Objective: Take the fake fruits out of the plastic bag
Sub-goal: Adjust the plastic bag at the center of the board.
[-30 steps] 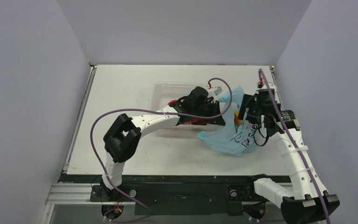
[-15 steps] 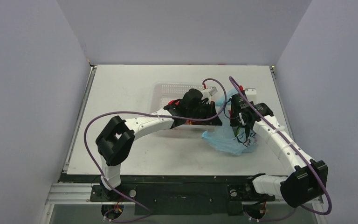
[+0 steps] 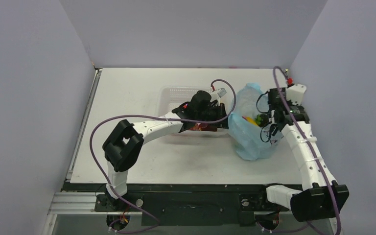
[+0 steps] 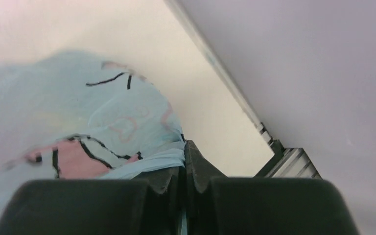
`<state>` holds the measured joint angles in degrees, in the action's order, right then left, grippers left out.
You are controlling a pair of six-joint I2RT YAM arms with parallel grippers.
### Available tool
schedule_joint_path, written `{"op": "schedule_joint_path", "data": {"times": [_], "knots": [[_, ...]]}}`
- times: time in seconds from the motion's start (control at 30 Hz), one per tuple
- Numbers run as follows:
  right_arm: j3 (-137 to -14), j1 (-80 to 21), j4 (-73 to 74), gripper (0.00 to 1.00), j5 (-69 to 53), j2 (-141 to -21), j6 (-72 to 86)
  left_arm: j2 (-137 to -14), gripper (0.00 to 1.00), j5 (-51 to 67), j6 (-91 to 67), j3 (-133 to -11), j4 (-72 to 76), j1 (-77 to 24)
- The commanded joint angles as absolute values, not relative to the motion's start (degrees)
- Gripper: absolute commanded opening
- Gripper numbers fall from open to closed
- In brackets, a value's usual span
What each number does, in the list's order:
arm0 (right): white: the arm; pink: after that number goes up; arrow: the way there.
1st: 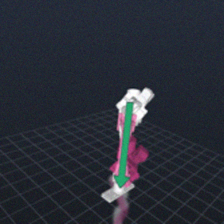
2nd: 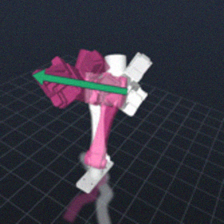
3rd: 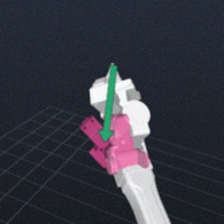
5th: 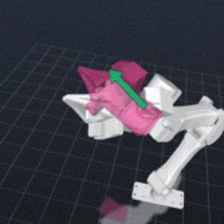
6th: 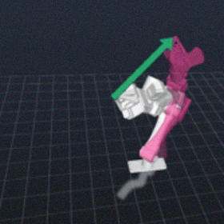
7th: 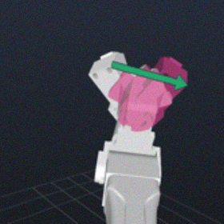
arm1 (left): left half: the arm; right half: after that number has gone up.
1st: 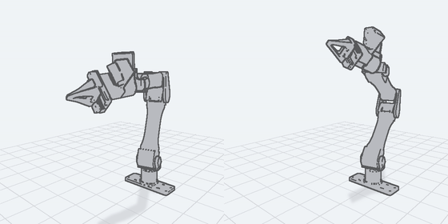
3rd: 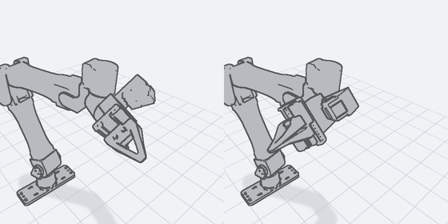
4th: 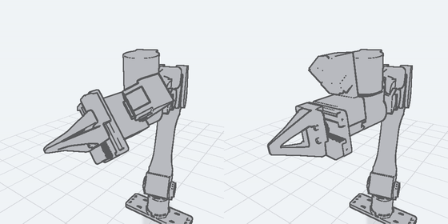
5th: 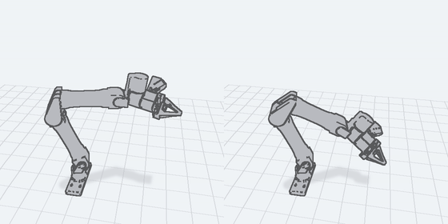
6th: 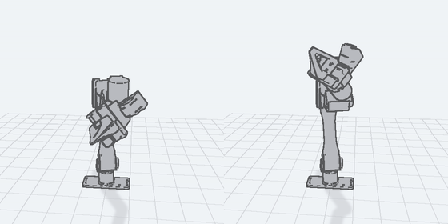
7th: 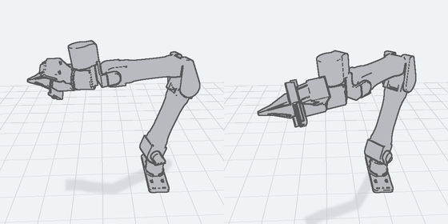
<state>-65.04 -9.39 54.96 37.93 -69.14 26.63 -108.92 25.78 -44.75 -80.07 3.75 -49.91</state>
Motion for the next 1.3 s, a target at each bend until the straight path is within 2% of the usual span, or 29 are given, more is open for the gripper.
{"op": "schedule_joint_path", "data": {"times": [0.0, 0.13, 0.23, 0.4, 0.53, 0.6, 0.67, 0.73, 0.77, 0.8, 0.83, 0.9, 0.97, 1.13, 1.27], "knots": [[-78.2, -2.7, 54.1, 0.0, 43.6, -64.0, 22.1, -112.3, 0.0, 32.1, -49.3, -88.6, 9.1, -50.1], [-86.4, -1.7, 54.2, 0.0, 36.3, -63.8, 20.0, -111.4, 0.0, 31.3, -48.1, -92.2, 7.0, -50.4], [-86.8, -2.5, 51.6, 0.0, 28.7, -63.6, 18.7, -109.7, 0.0, 29.4, -46.1, -90.3, 6.3, -50.4], [-78.9, -7.1, 49.3, 0.0, 18.7, -63.1, 18.2, -107.4, 0.0, 26.0, -44.2, -80.3, 7.1, -50.4], [-68.3, -12.2, 48.6, 0.02, 18.9, -60.1, 20.4, -106.1, 0.0, 23.3, -43.3, -73.4, 7.8, -50.4], [-63.9, -12.9, 48.6, 0.05, 18.6, -58.1, 21.2, -105.2, 0.0, 22.6, -42.7, -71.4, 7.4, -50.4], [-61.8, -13.0, 49.6, 0.13, 18.6, -56.0, 21.9, -104.0, 0.0, 21.9, -41.1, -70.8, 6.4, -50.4], [-62.2, -13.0, 51.3, 0.27, 18.5, -53.9, 21.8, -102.7, 0.0, 21.8, -39.7, -71.1, 4.9, -50.5], [-63.4, -13.0, 52.7, 0.37, 18.2, -52.6, 21.8, -101.8, 0.08, 21.9, -39.5, -71.2, 4.3, -50.5], [-64.2, -13.1, 54.1, 0.42, 18.0, -51.4, 21.8, -100.9, 0.12, 22.0, -39.3, -71.2, 4.2, -50.5], [-65.9, -13.2, 54.9, 0.51, 18.0, -50.9, 21.9, -100.5, 0.18, 22.1, -39.3, -71.0, 4.1, -50.5], [-68.7, -13.3, 57.1, 0.62, 17.6, -49.9, 22.4, -99.1, 0.24, 22.3, -39.4, -70.7, 4.1, -50.5], [-70.9, -13.4, 59.6, 0.67, 14.8, -49.7, 22.7, -97.9, 0.31, 22.3, -39.6, -70.6, 4.0, -50.3], [-71.0, -14.2, 61.3, 0.7, 5.7, -47.3, 25.0, -94.5, 0.52, 22.5, -39.1, -69.9, 3.1, -49.6], [-70.0, -14.9, 59.9, 0.68, -4.0, -47.7, 23.4, -91.9, 0.64, 23.0, -37.6, -69.0, 1.8, -48.8]]}}
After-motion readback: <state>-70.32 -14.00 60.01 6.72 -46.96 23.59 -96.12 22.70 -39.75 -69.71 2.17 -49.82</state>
